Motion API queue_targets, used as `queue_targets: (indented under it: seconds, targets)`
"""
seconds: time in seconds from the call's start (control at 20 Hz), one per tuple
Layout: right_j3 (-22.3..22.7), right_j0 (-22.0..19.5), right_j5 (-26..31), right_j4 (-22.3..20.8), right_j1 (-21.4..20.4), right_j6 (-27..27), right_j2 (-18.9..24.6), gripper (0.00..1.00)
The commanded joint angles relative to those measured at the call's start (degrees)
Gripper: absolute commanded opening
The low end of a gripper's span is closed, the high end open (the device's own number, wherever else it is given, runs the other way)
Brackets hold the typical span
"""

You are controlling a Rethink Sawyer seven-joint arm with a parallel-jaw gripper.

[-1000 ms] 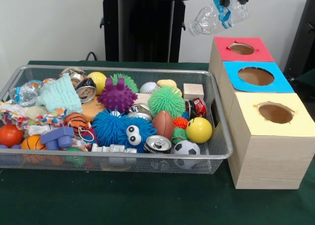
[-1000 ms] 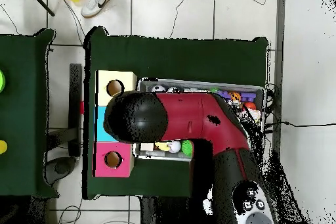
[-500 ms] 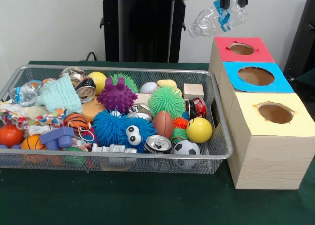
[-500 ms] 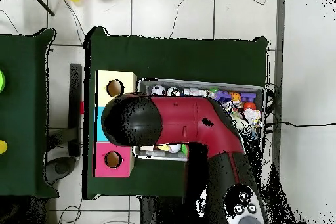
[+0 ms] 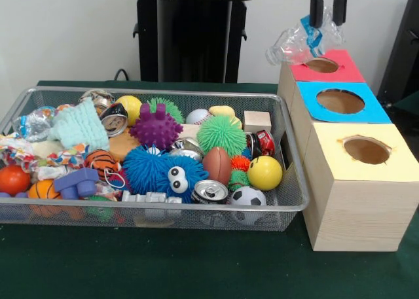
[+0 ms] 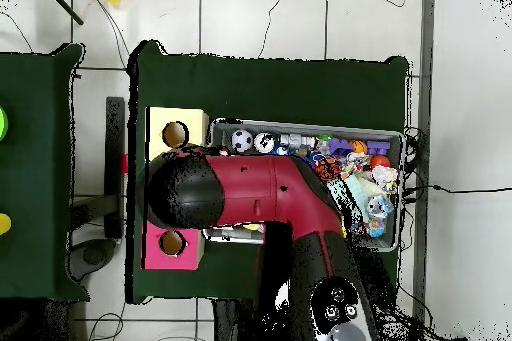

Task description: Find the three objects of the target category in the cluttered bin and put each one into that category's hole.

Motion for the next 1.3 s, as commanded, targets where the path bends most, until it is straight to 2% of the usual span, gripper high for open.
queue_targets:
  seconds: [0.05, 0.9, 1.3]
  targets:
    - [7.3, 2.1, -3.1, 2.6, 2.0, 16.1, -3.6, 0.0]
    - [7.5, 9.9, -7.2, 6.6, 4.2, 19.1, -9.7, 0.0]
    - [6.9, 12.3, -9.4, 8.1, 6.1, 20.2, -11.0, 0.0]
